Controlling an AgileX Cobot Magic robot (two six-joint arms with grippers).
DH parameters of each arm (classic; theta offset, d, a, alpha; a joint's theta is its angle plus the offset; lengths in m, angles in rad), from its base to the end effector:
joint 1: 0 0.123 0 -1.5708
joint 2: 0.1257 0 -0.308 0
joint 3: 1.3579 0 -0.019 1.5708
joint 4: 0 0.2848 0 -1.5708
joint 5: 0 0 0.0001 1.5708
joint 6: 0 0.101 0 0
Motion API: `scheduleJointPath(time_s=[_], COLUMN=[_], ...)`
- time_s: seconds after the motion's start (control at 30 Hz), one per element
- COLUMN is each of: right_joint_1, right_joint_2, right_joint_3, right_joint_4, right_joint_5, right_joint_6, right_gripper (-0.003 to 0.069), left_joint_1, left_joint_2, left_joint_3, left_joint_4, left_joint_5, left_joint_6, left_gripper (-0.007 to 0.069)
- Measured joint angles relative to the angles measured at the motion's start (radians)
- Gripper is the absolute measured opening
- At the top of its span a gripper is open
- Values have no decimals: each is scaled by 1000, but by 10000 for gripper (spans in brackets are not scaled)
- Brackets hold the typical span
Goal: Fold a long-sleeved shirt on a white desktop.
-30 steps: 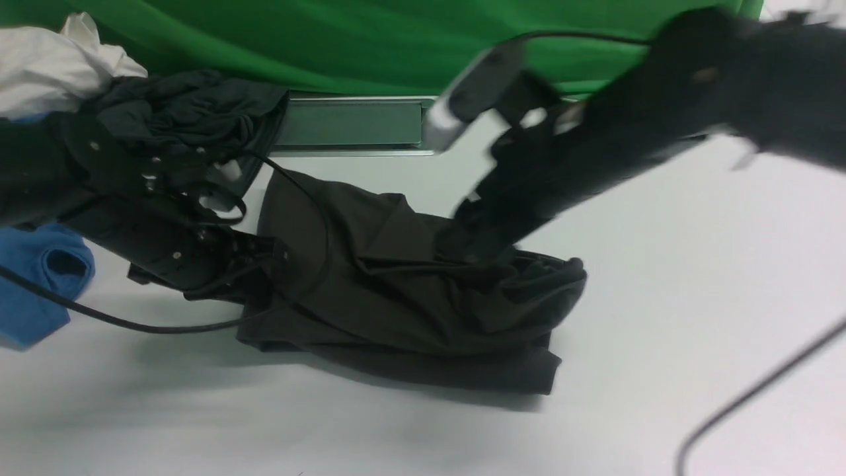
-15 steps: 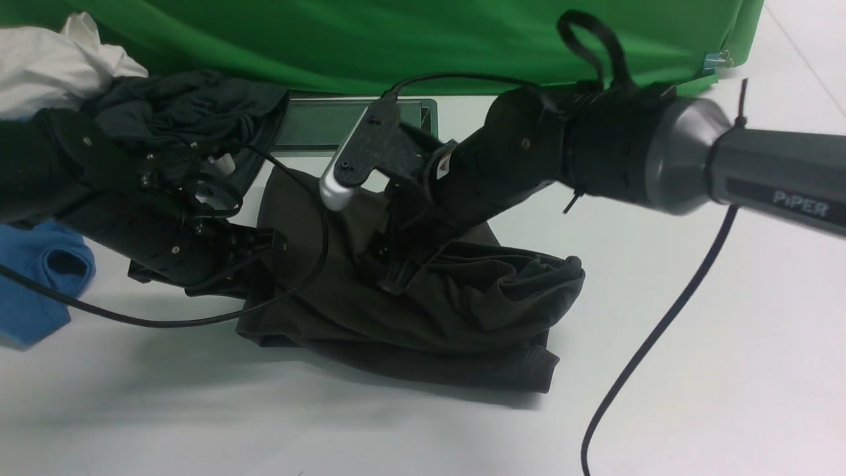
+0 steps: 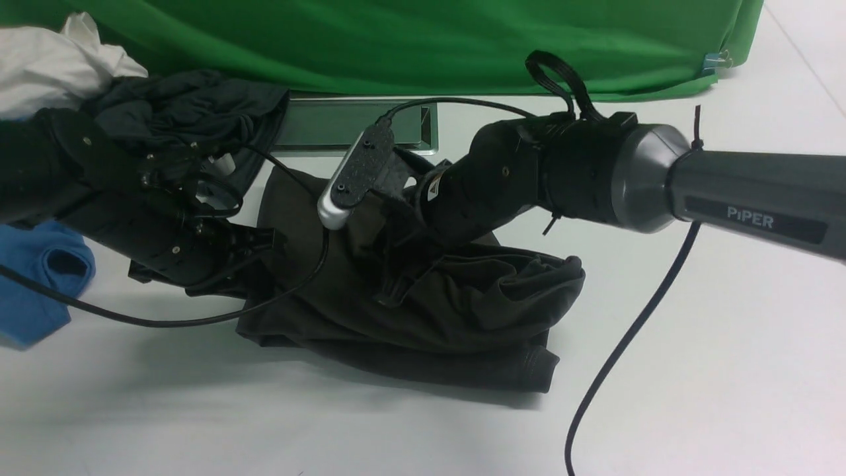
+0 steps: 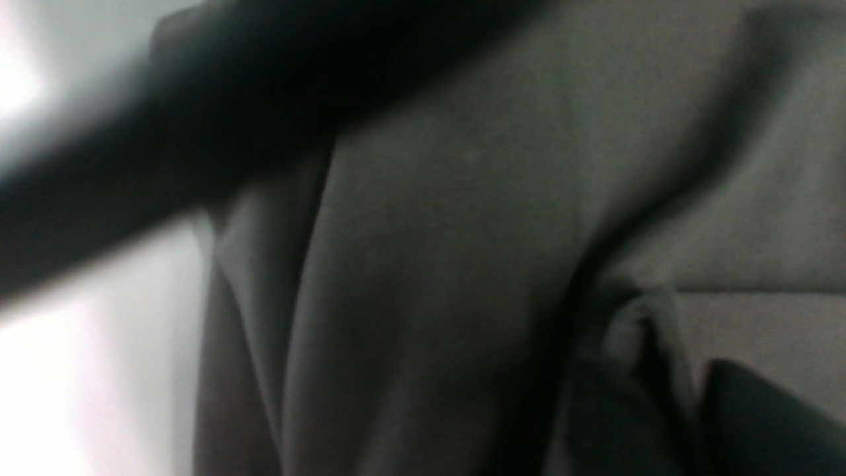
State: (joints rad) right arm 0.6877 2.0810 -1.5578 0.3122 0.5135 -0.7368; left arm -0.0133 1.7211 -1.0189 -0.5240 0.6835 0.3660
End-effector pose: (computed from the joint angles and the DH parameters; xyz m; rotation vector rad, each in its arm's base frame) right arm 0.3835 0.3348 0.1877 -1.4162 2.0681 0.2825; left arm 0.3591 -0.0367 0.1802 0.0194 2.7767 -0.4662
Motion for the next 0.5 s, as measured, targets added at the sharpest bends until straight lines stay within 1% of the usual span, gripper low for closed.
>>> scheduleJointPath(time_s=[0.03, 0.1, 0.33, 0.5], right_joint_1=[-5, -18, -75, -192], right_joint_2=[-1, -9, -85, -106], right_joint_3=[0, 0, 0, -2], right_joint_4=[0, 1, 1, 0], right_joint_5=[1, 11, 68, 72], right_joint_6=[2, 13, 57, 110], right_gripper=[85, 38, 29, 29], left_joint_1=[0, 0, 0, 0], left_joint_2=[0, 0, 0, 0], left_joint_3=[0, -1, -1, -1], left_joint_4=[0, 2, 3, 4], left_joint_5=[1, 4, 15, 24], left_joint_6=[0, 0, 0, 1], left_gripper=[61, 61, 61, 61])
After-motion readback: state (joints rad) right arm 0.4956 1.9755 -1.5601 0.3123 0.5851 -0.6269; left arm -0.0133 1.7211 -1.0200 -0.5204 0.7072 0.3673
